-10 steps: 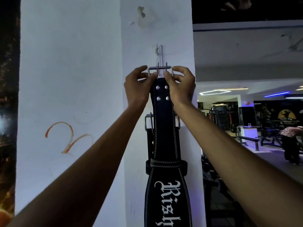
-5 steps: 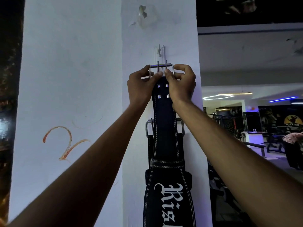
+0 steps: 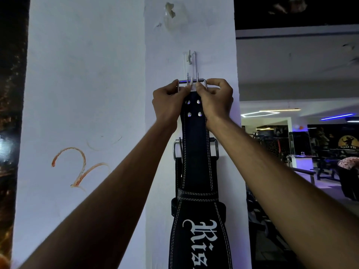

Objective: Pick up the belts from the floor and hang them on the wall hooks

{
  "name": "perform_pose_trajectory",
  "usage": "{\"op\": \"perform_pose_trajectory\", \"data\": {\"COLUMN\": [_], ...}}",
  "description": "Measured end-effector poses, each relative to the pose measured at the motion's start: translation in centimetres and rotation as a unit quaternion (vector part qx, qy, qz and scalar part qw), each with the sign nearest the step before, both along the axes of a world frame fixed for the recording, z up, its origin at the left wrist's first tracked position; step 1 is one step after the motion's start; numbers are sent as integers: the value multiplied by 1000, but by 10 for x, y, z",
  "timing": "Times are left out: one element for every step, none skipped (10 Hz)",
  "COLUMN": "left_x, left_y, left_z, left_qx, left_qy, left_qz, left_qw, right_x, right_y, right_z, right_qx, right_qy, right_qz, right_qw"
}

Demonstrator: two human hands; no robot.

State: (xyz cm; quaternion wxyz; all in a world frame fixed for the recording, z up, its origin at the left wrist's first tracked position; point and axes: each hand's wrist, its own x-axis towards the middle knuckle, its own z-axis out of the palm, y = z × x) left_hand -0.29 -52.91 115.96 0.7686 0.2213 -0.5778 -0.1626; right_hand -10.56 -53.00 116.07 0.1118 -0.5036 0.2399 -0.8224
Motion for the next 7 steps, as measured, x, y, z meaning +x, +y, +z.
{"op": "perform_pose_trajectory", "data": {"left_x": [0,0,-1,-3,-5,-4,2], "left_y": [1,3,6,8,10,11,20], "left_z": [-7,-4,1,3,-2,-15,-31], "left_qx": [26,64,98,101,82,47,10], "left_qy": [33,52,57,58,56,48,11], "left_qz": [-21,-45,-38,-28,-18,-19,81], "left_qw": [999,996,993,993,995,998,997], "right_x": [2,3,2,1,0,-1,-1], "right_y": [-1,1,4,6,9,13,16], "right_z": [-3,-3,-1,0,-3,-18,-38], "right_qx": [12,29,46,56,42,-2,-74], "right_qy": [-2,-6,2,10,21,60,103], "right_qz": [11,13,5,0,-4,-82,-198], "right_qw": [1000,999,999,998,999,995,972]}}
